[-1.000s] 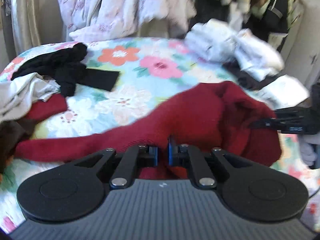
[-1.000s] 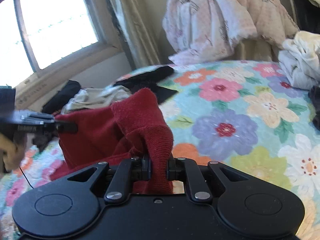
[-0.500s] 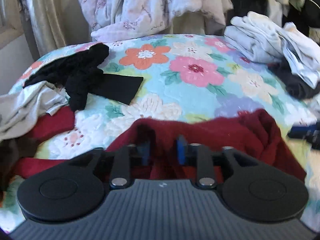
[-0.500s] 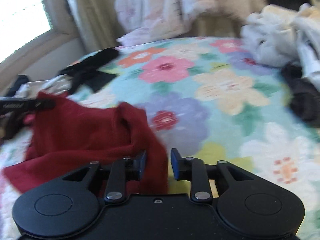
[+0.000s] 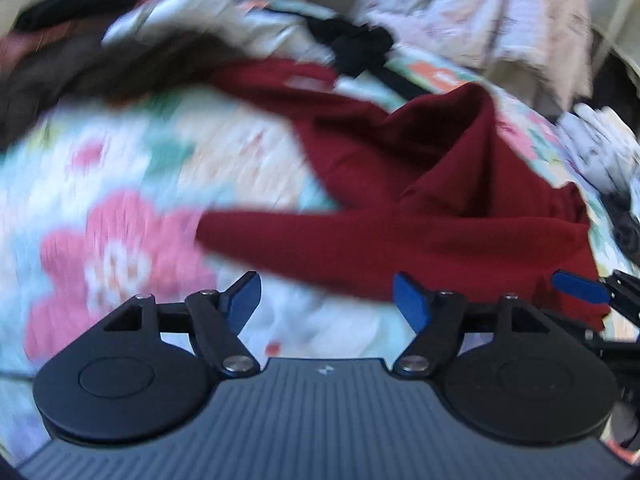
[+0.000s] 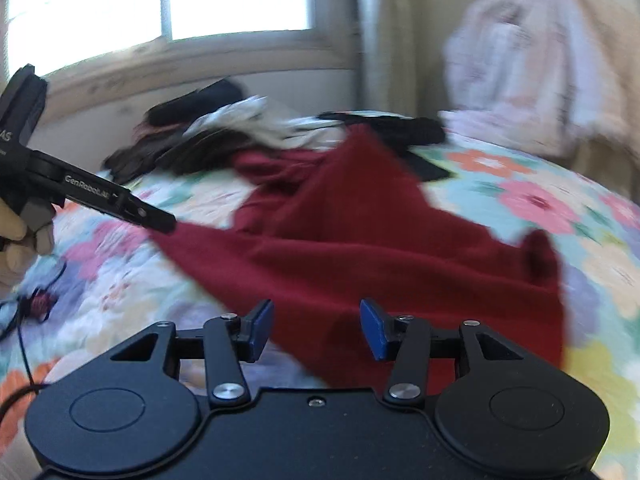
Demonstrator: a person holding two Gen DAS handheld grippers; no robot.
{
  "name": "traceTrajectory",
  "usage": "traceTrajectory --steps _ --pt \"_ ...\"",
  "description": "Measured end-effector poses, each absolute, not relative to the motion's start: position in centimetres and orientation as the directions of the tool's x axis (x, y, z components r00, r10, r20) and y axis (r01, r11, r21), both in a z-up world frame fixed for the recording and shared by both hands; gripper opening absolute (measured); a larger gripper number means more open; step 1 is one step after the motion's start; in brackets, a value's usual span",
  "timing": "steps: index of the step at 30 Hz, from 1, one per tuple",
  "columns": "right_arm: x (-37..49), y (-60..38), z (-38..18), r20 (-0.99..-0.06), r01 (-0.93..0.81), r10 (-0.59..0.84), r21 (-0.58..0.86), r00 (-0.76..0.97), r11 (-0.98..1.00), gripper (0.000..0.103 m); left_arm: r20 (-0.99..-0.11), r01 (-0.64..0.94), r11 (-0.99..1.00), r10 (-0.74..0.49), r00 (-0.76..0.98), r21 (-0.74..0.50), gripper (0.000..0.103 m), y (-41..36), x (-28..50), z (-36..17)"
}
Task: Fold clothes
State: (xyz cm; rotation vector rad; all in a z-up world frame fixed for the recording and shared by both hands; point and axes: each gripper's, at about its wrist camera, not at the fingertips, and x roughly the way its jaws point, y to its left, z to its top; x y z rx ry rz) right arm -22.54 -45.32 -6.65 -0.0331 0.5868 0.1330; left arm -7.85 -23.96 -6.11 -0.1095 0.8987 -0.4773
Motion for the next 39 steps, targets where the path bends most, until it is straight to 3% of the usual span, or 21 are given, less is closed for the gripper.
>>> traceTrajectory --steps 4,5,8,13,23,24,26,27,35,39 --pt "-21.9 -43.1 -6.6 -0.549 -0.180 0.112 -0.070 0.828 0.981 0.059 -0.636 0.269 0.847 -0.524 0.566 -0.458 0.070 -23.2 -6.6 -8.8" --pt "-21.9 -42.8 -6.5 -0.546 -0.189 0.113 -0.086 0.830 0.978 0.061 -0.619 0.254 0.832 -0.541 0.570 -0.493 0.066 -23.2 -6.3 -9.1" --pt "-21.7 -41.9 -6.6 -0.545 -0.217 0.099 -0.157 0.832 0.963 0.063 -0.593 0.251 0.804 -0.574 0.564 -0.539 0.007 -23.5 -5.3 -9.7" --pt "-20.0 -40.9 -7.3 -0.556 -0.237 0.075 -0.224 0.828 0.945 0.064 -0.539 0.351 0.789 -0.605 0.586 -0.504 0.007 -24.7 -6.5 -7.5" --pt "-19.2 -39.4 -7.0 -0.542 -0.252 0.055 -0.296 0.839 0.921 0.064 -0.324 0.577 0.602 -0.792 0.517 -0.552 0.007 -28.1 -11.2 1.2" --pt "-19.5 -40.0 -6.6 -0.527 -0.231 0.046 -0.291 0.849 0.928 0.062 -0.309 0.600 0.583 -0.808 0.503 -0.548 0.007 -28.7 -11.6 2.0" --pt "-20.2 -41.4 -5.7 -0.495 -0.189 0.029 -0.277 0.869 0.942 0.038 -0.283 0.644 0.549 -0.833 0.476 -0.533 0.007 -30.2 -12.5 3.5" --pt "-20.7 -42.6 -5.0 -0.484 -0.158 0.020 -0.246 0.875 0.956 0.009 -0.276 0.664 0.538 -0.841 0.466 -0.519 0.007 -31.0 -12.9 4.1" --pt "-27.8 -54.7 0.7 -0.390 0.140 -0.126 0.007 0.912 0.990 0.006 -0.283 0.792 0.436 -0.896 0.341 -0.427 0.007 -39.3 -14.7 6.5" --pt "-31.5 -58.6 1.7 -0.405 0.279 -0.275 -0.051 0.872 0.959 0.006 -0.346 0.836 0.399 -0.898 0.272 -0.378 0.014 -44.3 -15.9 5.9"
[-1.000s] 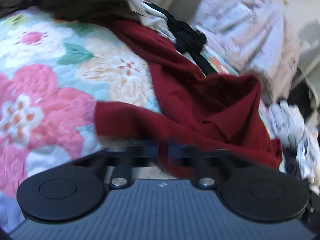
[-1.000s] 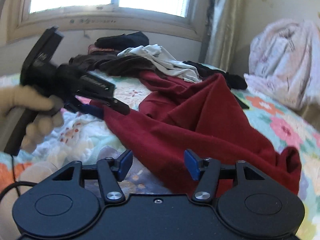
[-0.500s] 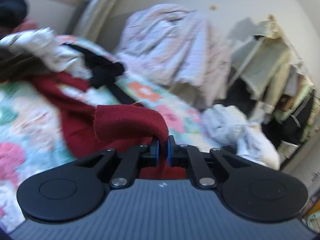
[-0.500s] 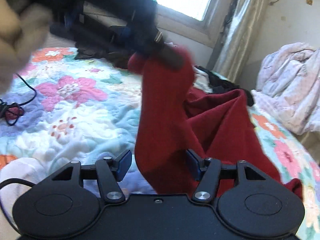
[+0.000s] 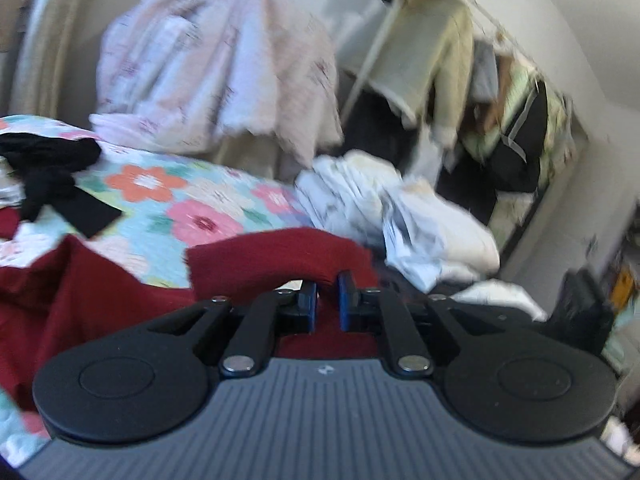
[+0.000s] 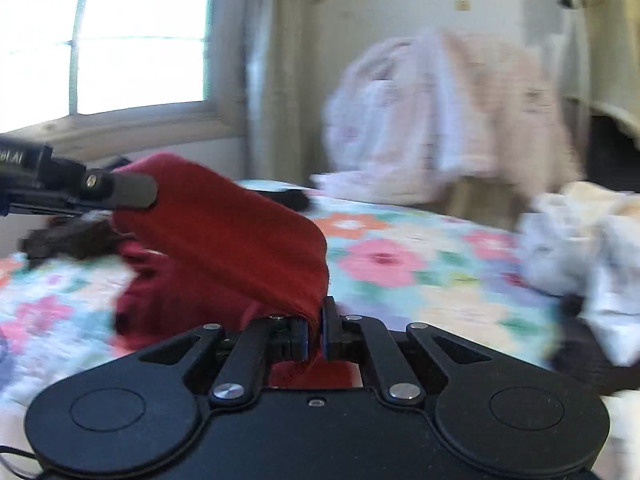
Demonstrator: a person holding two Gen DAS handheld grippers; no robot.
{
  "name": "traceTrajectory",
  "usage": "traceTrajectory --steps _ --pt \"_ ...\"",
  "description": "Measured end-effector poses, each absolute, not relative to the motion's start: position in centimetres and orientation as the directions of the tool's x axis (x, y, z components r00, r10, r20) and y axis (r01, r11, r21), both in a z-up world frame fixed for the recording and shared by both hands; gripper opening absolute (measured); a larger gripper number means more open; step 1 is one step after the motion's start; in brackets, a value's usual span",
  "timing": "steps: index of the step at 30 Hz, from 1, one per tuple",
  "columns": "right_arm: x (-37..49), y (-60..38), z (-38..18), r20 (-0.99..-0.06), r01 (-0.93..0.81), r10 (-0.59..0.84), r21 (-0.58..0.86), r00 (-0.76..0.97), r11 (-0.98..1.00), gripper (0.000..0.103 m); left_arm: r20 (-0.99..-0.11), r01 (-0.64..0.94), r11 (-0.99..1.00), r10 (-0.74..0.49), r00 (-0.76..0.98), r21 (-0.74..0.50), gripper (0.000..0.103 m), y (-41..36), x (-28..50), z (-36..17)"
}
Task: Fold clothes
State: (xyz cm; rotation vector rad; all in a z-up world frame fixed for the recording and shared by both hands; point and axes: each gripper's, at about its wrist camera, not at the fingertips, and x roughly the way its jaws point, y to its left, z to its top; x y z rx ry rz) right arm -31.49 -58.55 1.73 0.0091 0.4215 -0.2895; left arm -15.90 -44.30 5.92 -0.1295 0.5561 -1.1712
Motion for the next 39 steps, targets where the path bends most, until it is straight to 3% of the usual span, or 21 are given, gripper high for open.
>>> traceTrajectory --steps 6,10,14,15,17,21,22,24,26,30,32,35,37,39 --pt "-34.5 -65.3 0.0 -0.501 0.459 -0.461 -0.138 0.732 0.878 0.006 -0.398 0.824 0.466 -0.857 0.328 -0.324 0.032 -43.9 -15.6 4.3" --pt "-35.6 -69.2 -1.9 -0.546 0.530 -0.563 -0.238 0.620 0.814 0.006 -0.475 0.771 0.601 -0.753 0.455 -0.213 0.034 -39.6 -13.3 2.4" --pt "-37.6 -72.9 -3.1 -0.579 0.589 -0.580 -0.200 0.573 0.783 0.006 -0.534 0.664 0.724 -0.643 0.550 -0.188 0.035 -35.2 -10.0 0.1" --pt "-37.8 -73.6 -3.3 -0.579 0.604 -0.592 -0.204 0.561 0.771 0.010 -0.544 0.638 0.748 -0.618 0.567 -0.184 0.035 -34.2 -9.2 -0.3" --pt "-37.8 -74.8 -4.0 -0.603 0.618 -0.590 -0.195 0.537 0.761 0.033 -0.566 0.593 0.787 -0.570 0.596 -0.169 0.036 -32.1 -7.8 -1.4" --pt "-38.6 -72.6 -3.1 -0.621 0.645 -0.605 -0.202 0.498 0.737 0.047 -0.610 0.540 0.825 -0.515 0.602 -0.163 0.041 -29.3 -5.9 -3.3" --pt "-39.0 -71.3 -2.7 -0.609 0.653 -0.622 -0.215 0.492 0.726 0.058 -0.621 0.533 0.829 -0.510 0.595 -0.170 0.041 -28.8 -5.6 -3.8" --pt "-39.7 -68.6 -1.9 -0.568 0.675 -0.661 -0.233 0.490 0.701 0.068 -0.636 0.525 0.828 -0.515 0.574 -0.197 0.043 -28.3 -5.0 -4.7" --pt "-39.6 -67.2 -2.0 -0.586 0.631 -0.564 -0.112 0.582 0.767 0.068 -0.645 0.512 0.823 -0.535 0.546 -0.249 0.047 -28.2 -4.3 -5.6" --pt "-37.7 -66.1 -3.6 -0.604 0.372 -0.116 0.317 0.788 0.872 0.068 -0.638 0.460 0.803 -0.587 0.498 -0.379 0.050 -28.5 -2.5 -7.3" --pt "-35.9 -64.8 -4.8 -0.578 0.256 0.053 0.439 0.814 0.862 0.068 -0.633 0.382 0.800 -0.600 0.490 -0.463 0.060 -28.5 -1.1 -8.3" --pt "-32.9 -62.1 -5.7 -0.583 0.153 0.138 0.421 0.800 0.894 0.068 -0.626 0.256 0.783 -0.612 0.483 -0.567 0.063 -28.3 1.3 -9.7" --pt "-30.8 -60.4 -5.9 -0.614 0.101 0.130 0.327 0.778 0.940 0.069 -0.637 0.265 0.792 -0.603 0.481 -0.549 0.064 -29.2 2.1 -10.0" --pt "-29.3 -59.5 -6.1 -0.646 0.078 0.090 0.227 0.758 0.971 0.070 -0.646 0.286 0.801 -0.595 0.478 -0.526 0.080 -30.3 2.5 -10.1"
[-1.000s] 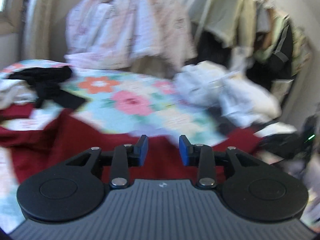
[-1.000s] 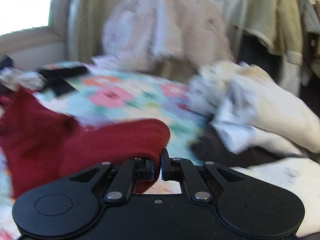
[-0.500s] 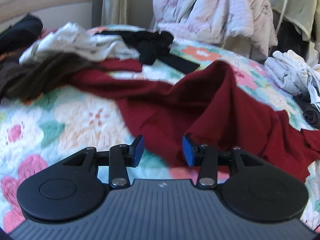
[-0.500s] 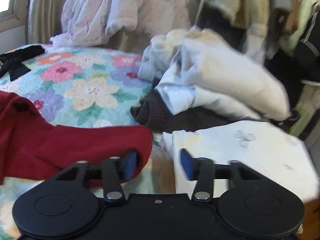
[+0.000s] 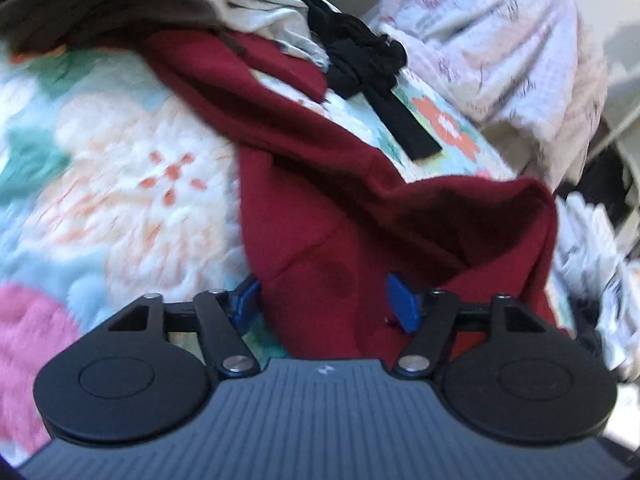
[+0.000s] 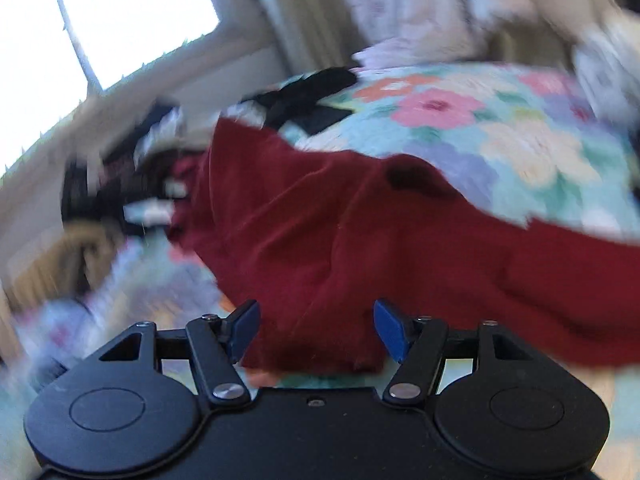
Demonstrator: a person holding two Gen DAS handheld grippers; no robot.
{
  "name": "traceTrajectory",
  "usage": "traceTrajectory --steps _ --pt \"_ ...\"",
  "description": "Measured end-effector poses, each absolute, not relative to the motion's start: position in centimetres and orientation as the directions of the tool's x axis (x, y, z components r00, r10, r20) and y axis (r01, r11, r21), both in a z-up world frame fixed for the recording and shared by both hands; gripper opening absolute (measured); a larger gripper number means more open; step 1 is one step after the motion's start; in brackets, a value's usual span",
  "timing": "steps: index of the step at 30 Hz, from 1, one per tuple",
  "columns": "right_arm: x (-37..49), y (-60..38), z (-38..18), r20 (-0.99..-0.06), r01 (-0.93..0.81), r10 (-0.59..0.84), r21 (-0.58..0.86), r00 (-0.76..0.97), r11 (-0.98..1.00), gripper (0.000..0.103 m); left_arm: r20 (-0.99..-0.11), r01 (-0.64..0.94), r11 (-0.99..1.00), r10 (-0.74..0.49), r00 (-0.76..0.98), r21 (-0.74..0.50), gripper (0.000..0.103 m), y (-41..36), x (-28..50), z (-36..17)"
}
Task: Fold clothes
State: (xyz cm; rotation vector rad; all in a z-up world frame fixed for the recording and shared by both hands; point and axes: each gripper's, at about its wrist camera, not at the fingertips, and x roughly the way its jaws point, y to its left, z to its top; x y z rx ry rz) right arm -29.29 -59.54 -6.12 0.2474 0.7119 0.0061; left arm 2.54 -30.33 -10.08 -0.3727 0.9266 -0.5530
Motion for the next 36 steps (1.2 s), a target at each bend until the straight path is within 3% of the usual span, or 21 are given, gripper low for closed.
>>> traceTrajectory --steps 2,3,5,7,8,9,11,14,16,17,18,19,20,21,24,27,29,36 --pt "-28.3 -59.2 -6.3 -0.666 0.067 0.055 0.156 0.744 0.985 0.071 -0.654 0.314 0.807 -0.589 0.475 -0.499 0.101 -31.7 2.6 -10.0" --pt "-27.8 -59.0 -6.4 -0.676 0.061 0.037 0.121 0.736 0.991 0.071 -0.658 0.328 0.810 -0.586 0.473 -0.486 0.103 -32.4 2.7 -10.0" --pt "-27.9 -59.6 -6.6 -0.667 0.068 0.072 0.181 0.741 0.981 0.071 -0.669 0.357 0.819 -0.573 0.473 -0.449 0.102 -33.3 2.6 -9.9" --pt "-28.6 -59.4 -6.8 -0.650 0.070 0.094 0.222 0.754 0.973 0.072 -0.676 0.385 0.831 -0.553 0.488 -0.401 0.068 -33.7 2.3 -9.6" --pt "-29.0 -58.8 -6.8 -0.639 0.056 0.105 0.226 0.762 0.973 0.072 -0.676 0.395 0.835 -0.545 0.496 -0.383 0.024 -33.7 2.2 -9.5" --pt "-29.5 -58.3 -6.9 -0.627 0.041 0.115 0.230 0.770 0.972 0.072 -0.676 0.390 0.833 -0.548 0.493 -0.392 0.013 -33.3 2.3 -9.6" --pt "-29.8 -55.8 -6.9 -0.623 -0.042 0.116 0.132 0.773 0.990 0.072 -0.676 0.381 0.830 -0.554 0.486 -0.407 0.012 -32.6 2.4 -9.7" --pt "-29.1 -52.1 -7.8 -0.638 -0.131 0.016 -0.134 0.770 0.982 0.078 -0.683 0.381 0.831 -0.552 0.478 -0.405 0.016 -32.1 2.3 -9.6" --pt "-28.3 -50.6 -8.9 -0.609 -0.111 -0.094 -0.290 0.787 0.950 0.079 -0.685 0.363 0.824 -0.564 0.461 -0.434 0.028 -32.1 2.8 -10.1" --pt "-27.7 -50.3 -9.5 -0.616 -0.115 -0.121 -0.329 0.779 0.937 0.080 -0.671 0.356 0.813 -0.581 0.460 -0.460 0.040 -32.1 2.9 -10.2" --pt "-27.0 -50.2 -10.2 -0.630 -0.131 -0.124 -0.343 0.767 0.930 0.080 -0.664 0.353 0.810 -0.587 0.464 -0.469 0.045 -32.3 3.0 -10.3" --pt "-26.6 -50.2 -10.6 -0.618 -0.125 -0.131 -0.353 0.775 0.927 0.081 -0.656 0.350 0.806 -0.592 0.468 -0.477 0.043 -32.4 3.1 -10.4" --pt "-26.1 -50.2 -10.9 -0.603 -0.116 -0.138 -0.363 0.786 0.925 0.082 -0.651 0.355 0.804 -0.595 0.472 -0.477 0.029 -32.6 3.1 -10.4" --pt "-25.6 -50.3 -10.8 -0.596 -0.110 -0.144 -0.369 0.790 0.923 0.080 -0.656 0.390 0.809 -0.586 0.476 -0.440 0.009 -33.1 2.9 -10.2" --pt "-24.2 -50.8 -10.0 -0.584 -0.093 -0.151 -0.367 0.797 0.926 0.023 -0.659 0.435 0.830 -0.547 0.517 -0.348 0.009 -33.7 1.4 -9.3" --pt "-23.8 -51.9 -8.8 -0.566 -0.065 -0.139 -0.325 0.813 0.944 0.021 -0.629 0.427 0.839 -0.539 0.560 -0.338 0.009 -32.9 -0.9 -8.0" --pt "-25.1 -53.0 -7.3 -0.538 -0.040 -0.107 -0.254 0.836 0.966 0.020 -0.565 0.463 0.792 -0.609 0.557 -0.398 0.009 -31.2 -3.1 -6.6" --pt "-31.7 -54.8 -3.1 -0.529 -0.166 0.162 0.040 0.833 0.985 0.020 -0.489 0.474 0.750 -0.661 0.569 -0.462 0.009 -24.9 -10.9 -4.1"
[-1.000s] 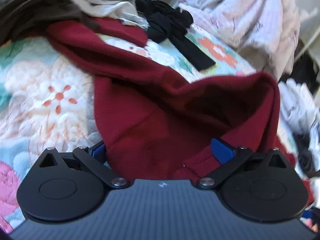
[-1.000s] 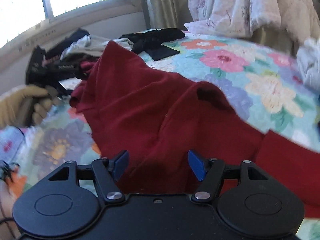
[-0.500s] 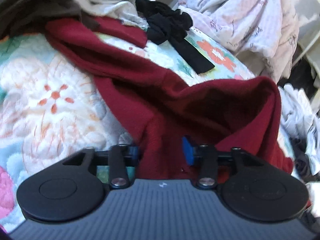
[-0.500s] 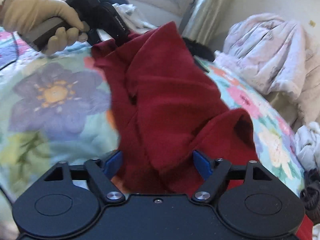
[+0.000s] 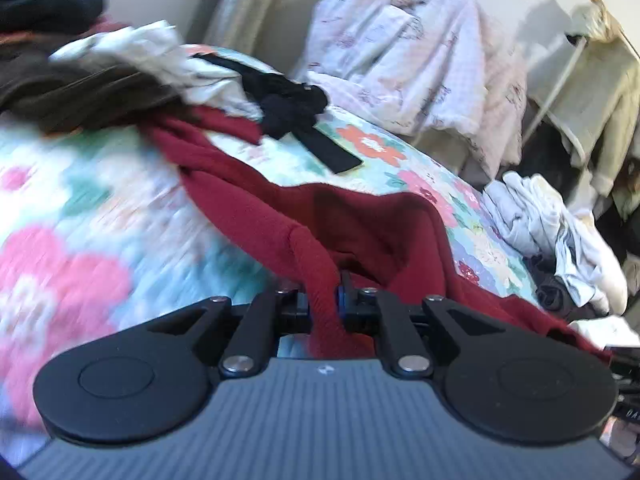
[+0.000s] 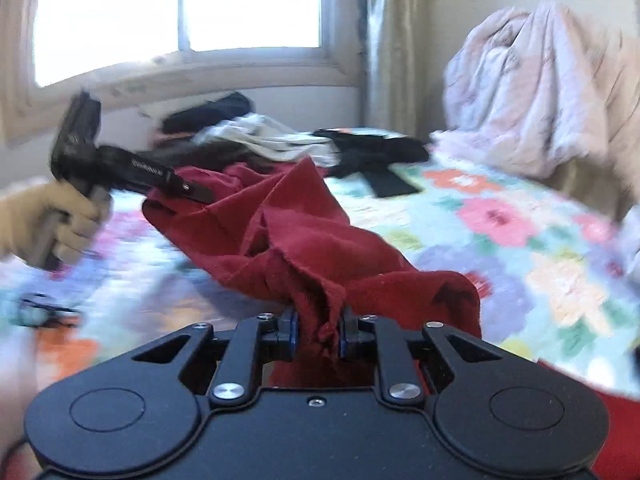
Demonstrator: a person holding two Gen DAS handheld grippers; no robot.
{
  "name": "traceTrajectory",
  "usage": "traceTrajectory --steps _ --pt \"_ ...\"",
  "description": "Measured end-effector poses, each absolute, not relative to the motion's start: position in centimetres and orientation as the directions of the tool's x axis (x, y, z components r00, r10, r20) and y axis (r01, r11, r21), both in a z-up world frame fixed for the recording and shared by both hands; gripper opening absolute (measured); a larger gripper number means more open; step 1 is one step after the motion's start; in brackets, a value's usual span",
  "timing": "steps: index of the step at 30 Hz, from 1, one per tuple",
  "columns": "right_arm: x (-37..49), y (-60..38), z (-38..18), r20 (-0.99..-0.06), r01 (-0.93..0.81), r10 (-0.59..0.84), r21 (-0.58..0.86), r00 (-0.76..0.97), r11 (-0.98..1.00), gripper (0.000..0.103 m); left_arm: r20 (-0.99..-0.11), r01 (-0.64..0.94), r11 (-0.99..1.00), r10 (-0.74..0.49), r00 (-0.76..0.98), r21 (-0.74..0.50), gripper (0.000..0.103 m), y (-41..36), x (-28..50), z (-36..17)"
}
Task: Fold clothes
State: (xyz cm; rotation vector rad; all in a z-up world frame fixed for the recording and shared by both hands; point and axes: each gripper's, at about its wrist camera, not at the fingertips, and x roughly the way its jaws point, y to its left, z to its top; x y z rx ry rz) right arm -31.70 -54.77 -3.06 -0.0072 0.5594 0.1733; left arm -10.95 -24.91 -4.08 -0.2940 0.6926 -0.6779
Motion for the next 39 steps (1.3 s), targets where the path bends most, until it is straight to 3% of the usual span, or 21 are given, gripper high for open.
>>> traceTrajectory --steps 6,9,11,15,19,23,25,29,35,39 --pt "-34.1 -54.3 -4.5 -0.592 -0.187 0.208 0.099 0.778 0.977 0.020 -0.485 0.445 0.780 -0.623 0.614 -0.439 0.009 -23.2 -17.7 -4.5" --pt "-35.4 -54.2 -5.2 -0.596 -0.178 0.223 0.134 0.771 0.975 0.021 -0.423 0.443 0.750 -0.650 0.631 -0.491 0.009 -22.8 -20.3 -3.5" --pt "-35.1 -54.4 -5.8 -0.608 -0.172 0.230 0.153 0.760 0.973 0.021 -0.466 0.448 0.783 -0.618 0.633 -0.431 0.009 -23.8 -20.6 -3.3" --pt "-34.3 -54.9 -7.0 -0.631 -0.155 0.248 0.199 0.735 0.968 0.027 -0.680 0.392 0.912 -0.362 0.637 -0.119 0.010 -25.9 -19.6 -6.2" --pt "-34.3 -54.4 -6.9 -0.649 -0.159 0.242 0.185 0.721 0.970 0.030 -0.671 0.317 0.898 -0.439 0.598 -0.305 0.013 -23.8 -19.5 -6.1" --pt "-35.0 -54.5 -5.4 -0.657 -0.184 0.251 0.170 0.711 0.968 0.034 -0.640 0.337 0.916 -0.395 0.659 -0.218 0.015 -22.9 -20.7 -2.9" --pt "-35.3 -55.2 -4.5 -0.642 -0.201 0.282 0.197 0.713 0.959 0.036 -0.599 0.357 0.907 -0.417 0.684 -0.224 0.015 -22.2 -21.5 -0.9" --pt "-34.9 -57.2 -2.1 -0.610 -0.214 0.305 0.220 0.731 0.952 0.048 -0.532 0.435 0.860 -0.508 0.677 -0.268 0.026 -21.8 -22.0 1.9" --pt "-30.9 -59.6 1.8 -0.692 -0.289 0.341 0.196 0.637 0.937 0.048 -0.559 0.582 0.791 -0.573 0.599 -0.187 0.042 -25.3 -21.3 3.0" --pt "-30.7 -62.1 2.1 -0.751 -0.314 0.383 0.243 0.539 0.918 0.052 -0.618 0.629 0.761 -0.573 0.539 -0.157 0.042 -28.3 -20.2 1.5"
